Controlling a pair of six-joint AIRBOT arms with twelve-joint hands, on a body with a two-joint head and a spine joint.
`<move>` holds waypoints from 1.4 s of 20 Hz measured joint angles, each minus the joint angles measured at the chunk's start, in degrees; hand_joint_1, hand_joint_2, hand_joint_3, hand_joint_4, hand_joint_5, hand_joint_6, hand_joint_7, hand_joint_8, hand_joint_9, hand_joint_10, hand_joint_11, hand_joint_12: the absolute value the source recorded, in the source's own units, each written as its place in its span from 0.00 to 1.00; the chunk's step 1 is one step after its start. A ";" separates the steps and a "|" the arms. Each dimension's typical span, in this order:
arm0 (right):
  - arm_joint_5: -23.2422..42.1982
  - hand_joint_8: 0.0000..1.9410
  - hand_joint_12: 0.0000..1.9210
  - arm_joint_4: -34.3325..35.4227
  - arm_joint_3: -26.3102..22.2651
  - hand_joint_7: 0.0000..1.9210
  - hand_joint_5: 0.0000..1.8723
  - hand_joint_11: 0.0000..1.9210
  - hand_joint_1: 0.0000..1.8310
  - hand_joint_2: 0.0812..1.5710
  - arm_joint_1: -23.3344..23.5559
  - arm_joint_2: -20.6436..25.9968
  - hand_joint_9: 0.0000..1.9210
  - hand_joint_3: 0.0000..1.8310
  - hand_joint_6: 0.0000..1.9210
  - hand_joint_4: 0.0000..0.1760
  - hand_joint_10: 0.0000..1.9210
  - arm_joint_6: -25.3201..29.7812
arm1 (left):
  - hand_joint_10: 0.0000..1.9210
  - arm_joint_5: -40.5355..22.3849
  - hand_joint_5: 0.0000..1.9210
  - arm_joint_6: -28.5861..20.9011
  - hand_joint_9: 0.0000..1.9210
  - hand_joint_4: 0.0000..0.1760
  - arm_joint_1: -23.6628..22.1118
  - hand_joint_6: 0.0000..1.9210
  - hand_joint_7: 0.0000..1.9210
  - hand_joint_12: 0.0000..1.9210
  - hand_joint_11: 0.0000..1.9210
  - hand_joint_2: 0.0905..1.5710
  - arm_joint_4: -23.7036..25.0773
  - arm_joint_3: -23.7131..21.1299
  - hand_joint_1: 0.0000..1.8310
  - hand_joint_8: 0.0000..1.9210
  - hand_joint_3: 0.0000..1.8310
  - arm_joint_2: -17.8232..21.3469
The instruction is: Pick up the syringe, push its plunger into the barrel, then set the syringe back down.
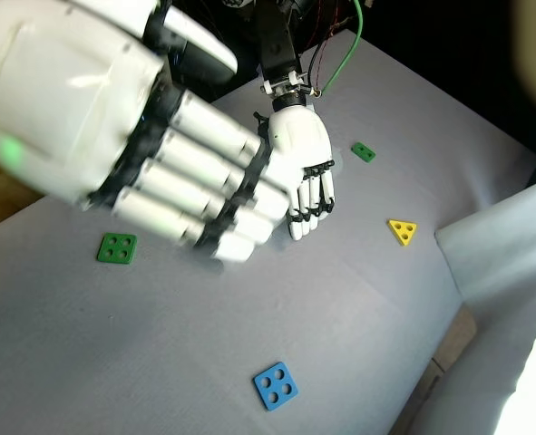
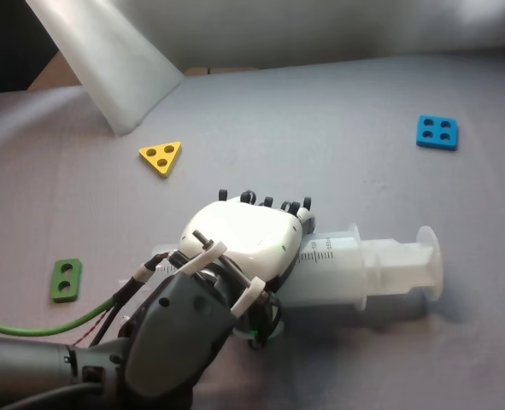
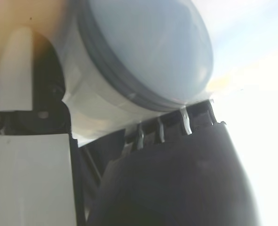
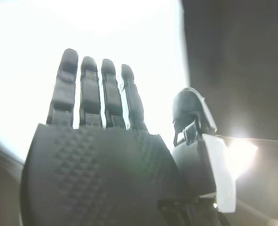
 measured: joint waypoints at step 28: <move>-16.83 0.00 0.15 -0.74 -4.87 0.07 0.08 0.00 0.00 0.87 -5.55 -0.83 0.04 0.00 0.00 0.00 0.00 26.10 | 0.67 2.03 0.44 -0.09 0.44 0.00 -12.09 0.56 0.46 0.46 0.38 0.72 -9.05 -3.72 0.74 0.60 0.00 8.63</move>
